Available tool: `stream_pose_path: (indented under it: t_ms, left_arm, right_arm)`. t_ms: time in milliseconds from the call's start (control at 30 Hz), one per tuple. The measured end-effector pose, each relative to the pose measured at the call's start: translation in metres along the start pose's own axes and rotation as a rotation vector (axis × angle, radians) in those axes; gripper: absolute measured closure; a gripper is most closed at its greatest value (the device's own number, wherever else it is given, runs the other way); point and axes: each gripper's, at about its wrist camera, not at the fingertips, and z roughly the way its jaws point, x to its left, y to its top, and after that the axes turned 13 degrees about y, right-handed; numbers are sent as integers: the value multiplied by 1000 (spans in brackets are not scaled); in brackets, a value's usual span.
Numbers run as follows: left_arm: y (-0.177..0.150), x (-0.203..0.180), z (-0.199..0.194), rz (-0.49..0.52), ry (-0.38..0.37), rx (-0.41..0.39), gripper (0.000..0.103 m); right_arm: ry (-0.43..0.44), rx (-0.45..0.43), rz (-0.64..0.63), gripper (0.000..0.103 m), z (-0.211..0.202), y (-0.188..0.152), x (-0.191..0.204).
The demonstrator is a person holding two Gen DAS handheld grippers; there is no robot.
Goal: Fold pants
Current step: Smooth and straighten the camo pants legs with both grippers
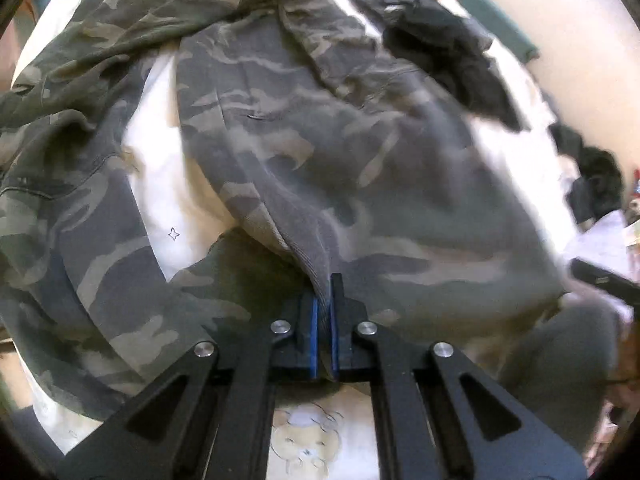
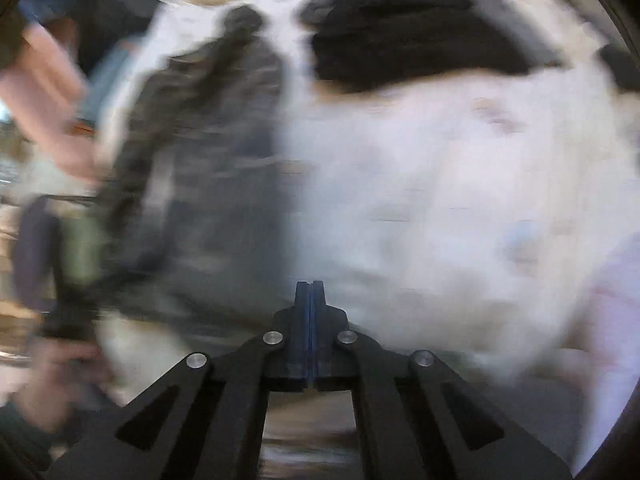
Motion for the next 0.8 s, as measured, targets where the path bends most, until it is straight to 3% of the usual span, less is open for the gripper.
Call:
stream_pose_path:
  t_ms: [67,167,267,333,367,400,433,500,533,567,633,700,733,800]
  left_arm:
    - [-1,-11,2,58,24,14,100]
    - [-6,-20,11,96,52,46,100]
    - [-17,-18,13,113,97,43,100]
    - [-21,-9,17,100,100,61,100]
    - [-23,-6,19,95,92,70,100]
    - [-26,-3,21,96,88,81,100]
    - [-26,0,20,90,83,79,97]
    - [-25,9,11,49,44,53,94]
    - [-23,17,3,18,27,48,87]
    - [-21,21,-2,0,27,43,75]
    - [-18,44,-25,-48,58,0,57]
    - [-17,73,-48,-101,118,-58,40]
    - [-16,95,-62,-144,178,-94,29]
    - [-14,123,-78,-196,258,-143,25]
  right_arm:
    - [-64,65,8,103,15,0,-8]
    - [27,64,31,103,25,7,-7]
    - [80,22,28,95,31,27,2]
    - [102,10,41,67,41,43,2]
    - [120,5,45,59,49,49,4]
    - [149,21,54,53,60,55,4]
    - [177,59,53,54,75,57,7]
    - [131,143,12,56,109,53,14]
    - [58,188,-25,56,126,48,13]
    - [-22,227,-61,58,143,40,12]
    - [-88,251,-97,59,158,30,8]
    - [-117,183,-129,56,142,36,21]
    - [-131,94,-174,55,123,40,34]
    - [-57,20,-222,55,101,42,55]
